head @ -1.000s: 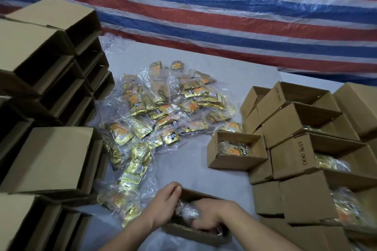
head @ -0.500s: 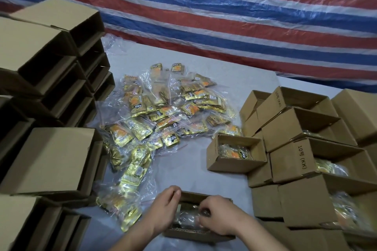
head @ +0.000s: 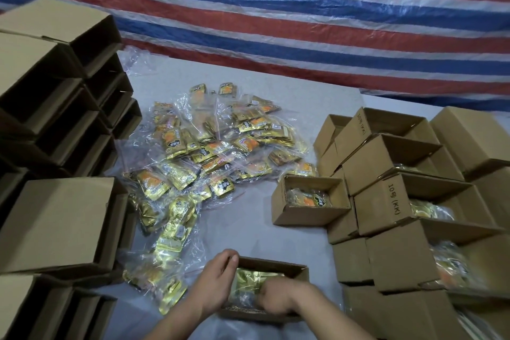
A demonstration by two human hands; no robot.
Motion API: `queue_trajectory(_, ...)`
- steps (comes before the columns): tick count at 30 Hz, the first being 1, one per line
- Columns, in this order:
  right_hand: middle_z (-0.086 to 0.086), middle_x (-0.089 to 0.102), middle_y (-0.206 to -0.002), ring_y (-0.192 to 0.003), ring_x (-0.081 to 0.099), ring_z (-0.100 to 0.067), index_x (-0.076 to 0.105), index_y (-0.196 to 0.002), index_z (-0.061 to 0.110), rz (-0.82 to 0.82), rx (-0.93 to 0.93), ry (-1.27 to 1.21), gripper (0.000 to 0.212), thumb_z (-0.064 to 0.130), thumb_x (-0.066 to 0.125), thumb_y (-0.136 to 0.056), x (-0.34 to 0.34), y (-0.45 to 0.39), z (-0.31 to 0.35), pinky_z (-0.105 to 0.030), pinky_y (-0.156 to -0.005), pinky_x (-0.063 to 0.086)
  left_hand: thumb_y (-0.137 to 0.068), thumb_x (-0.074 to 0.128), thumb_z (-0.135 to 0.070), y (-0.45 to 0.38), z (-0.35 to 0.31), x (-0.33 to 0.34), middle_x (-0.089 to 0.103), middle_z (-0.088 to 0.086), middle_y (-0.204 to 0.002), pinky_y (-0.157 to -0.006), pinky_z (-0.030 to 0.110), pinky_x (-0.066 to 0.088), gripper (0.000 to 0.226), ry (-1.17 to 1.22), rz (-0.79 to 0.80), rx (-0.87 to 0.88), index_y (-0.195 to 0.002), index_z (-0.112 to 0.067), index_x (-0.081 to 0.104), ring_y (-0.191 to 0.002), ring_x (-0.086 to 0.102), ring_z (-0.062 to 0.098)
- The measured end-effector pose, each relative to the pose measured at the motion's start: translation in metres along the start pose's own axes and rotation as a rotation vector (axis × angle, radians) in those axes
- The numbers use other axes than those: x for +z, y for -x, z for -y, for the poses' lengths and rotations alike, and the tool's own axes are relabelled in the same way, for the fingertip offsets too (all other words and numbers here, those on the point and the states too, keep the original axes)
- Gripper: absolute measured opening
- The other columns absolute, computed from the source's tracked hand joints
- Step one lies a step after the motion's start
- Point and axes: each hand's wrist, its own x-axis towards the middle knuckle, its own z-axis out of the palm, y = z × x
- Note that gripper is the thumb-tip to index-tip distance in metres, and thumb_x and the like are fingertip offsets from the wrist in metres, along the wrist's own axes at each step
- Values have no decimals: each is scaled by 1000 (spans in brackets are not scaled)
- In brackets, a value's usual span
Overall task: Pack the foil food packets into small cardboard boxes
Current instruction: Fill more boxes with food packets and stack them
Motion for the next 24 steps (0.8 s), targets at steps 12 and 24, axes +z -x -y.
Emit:
queue_trajectory(12,-10,41,-154,-138,41,-27,43,-147,13,179,134,-111,49,31,34,-103,1,-10,-3,-34,-109,34,-102,41,-39,5,-2,2,62,-3,-84,-78,18,45,18,-29,12,-21,-91,-37,55,-82,58,4)
queue_trajectory(24,-8,67,-92,-95,64,-25,60,-75,15,-338,-38,-235,32,34,44,-94,4,19,-20,-26,-68,39,-102,39,-41,7,-8,0,63,-5,-80,-79,25,47,20,-21,6,-80,-96,-34,56,-76,59,2)
